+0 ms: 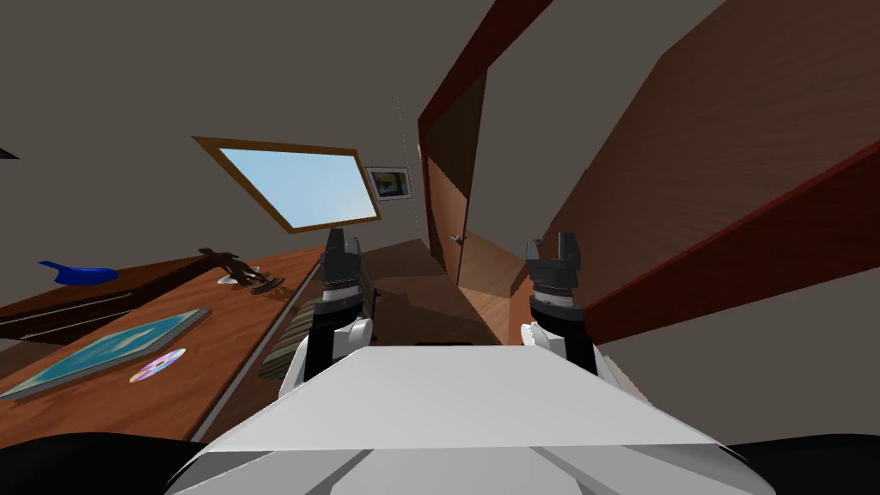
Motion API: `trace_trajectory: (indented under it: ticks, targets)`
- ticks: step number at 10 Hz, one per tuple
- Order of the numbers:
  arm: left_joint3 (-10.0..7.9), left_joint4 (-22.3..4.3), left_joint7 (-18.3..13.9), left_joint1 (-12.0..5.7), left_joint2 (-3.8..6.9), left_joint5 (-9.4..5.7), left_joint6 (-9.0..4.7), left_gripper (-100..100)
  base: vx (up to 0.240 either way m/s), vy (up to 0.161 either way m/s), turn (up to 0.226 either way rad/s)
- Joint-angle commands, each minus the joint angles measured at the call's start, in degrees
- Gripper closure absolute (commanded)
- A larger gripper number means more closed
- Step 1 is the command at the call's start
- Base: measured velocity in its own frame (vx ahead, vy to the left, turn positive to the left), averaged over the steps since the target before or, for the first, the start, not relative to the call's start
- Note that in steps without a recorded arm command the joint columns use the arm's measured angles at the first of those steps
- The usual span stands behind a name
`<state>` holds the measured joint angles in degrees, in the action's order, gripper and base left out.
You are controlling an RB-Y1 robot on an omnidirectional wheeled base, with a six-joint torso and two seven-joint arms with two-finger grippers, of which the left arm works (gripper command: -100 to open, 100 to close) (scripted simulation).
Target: Push the door open
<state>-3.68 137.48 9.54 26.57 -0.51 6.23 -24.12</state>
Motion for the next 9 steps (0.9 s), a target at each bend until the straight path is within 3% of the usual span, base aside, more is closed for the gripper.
trace_trajectory:
  ticks: [1, 9]
  targets:
    - [0.75, -2.0, -0.6, -0.72, 0.67, 0.27, -0.49, -100, 0.057, 0.004, -0.029]
    - [4.18, -11.3, -3.3, -4.00, 2.86, 1.50, -2.70, -100, 0.106, 0.019, -0.028]
